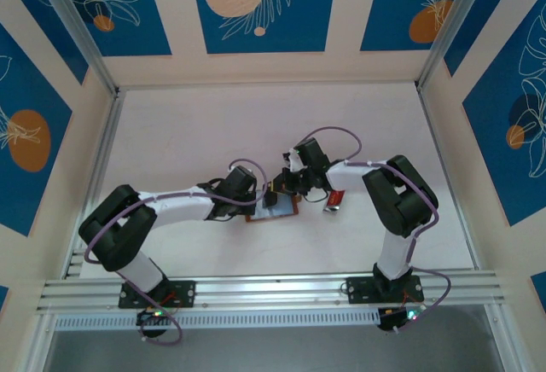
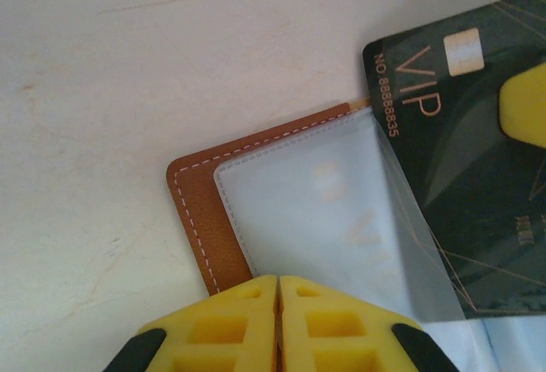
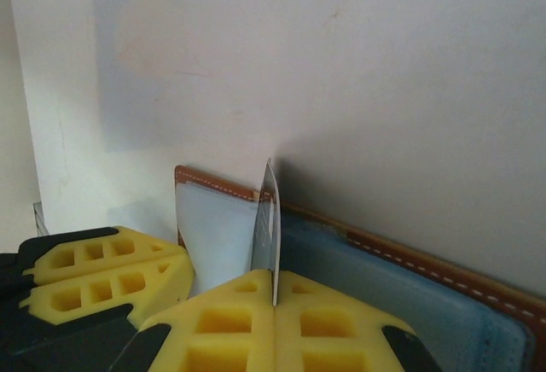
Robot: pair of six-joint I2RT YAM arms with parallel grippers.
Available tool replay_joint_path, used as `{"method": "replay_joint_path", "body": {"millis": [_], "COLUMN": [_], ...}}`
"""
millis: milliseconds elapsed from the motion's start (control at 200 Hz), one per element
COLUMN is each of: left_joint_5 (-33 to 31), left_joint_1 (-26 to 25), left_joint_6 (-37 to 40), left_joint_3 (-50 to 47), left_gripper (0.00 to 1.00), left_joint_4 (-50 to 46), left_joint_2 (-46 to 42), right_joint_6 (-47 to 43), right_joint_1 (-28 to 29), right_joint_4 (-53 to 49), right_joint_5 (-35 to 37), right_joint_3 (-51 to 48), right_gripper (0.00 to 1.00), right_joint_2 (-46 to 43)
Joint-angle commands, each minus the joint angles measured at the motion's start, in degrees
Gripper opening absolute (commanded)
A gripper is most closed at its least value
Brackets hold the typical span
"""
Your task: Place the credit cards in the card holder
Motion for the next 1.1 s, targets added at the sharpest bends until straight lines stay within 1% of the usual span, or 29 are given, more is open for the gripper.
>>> {"method": "replay_joint_path", "body": {"millis": [0, 285, 760, 1095], "left_joint_5": [-0.7, -1.0, -1.0, -1.4], "left_joint_1": [-0.3, -0.3, -0.4, -0.6], "left_joint_6": [-1.0, -1.1, -1.1, -1.2], "left_joint_3": [-1.5, -1.6, -1.7, -1.8], "left_gripper": [0.09, 0.08, 0.08, 0.08], "left_joint_4": [-4.1, -4.1, -3.5, -3.4], "left_joint_2": [3.6, 4.2, 5.6, 5.6], "right_joint_6": [0.7, 1.5, 3.1, 2.9], "right_joint_1": [0.6, 0.4, 1.6, 1.4], "right_joint_4": [-1.4, -0.7, 2.3, 0.9], "right_joint_5": [-1.6, -1.2, -3.0, -2.2], "right_joint_3": [-2.8, -5.9, -8.1, -9.8], "right_gripper": [0.0, 0.0, 0.0, 0.0], "right_joint_2": [-0.6, -2.7, -0.8, -4.5]}}
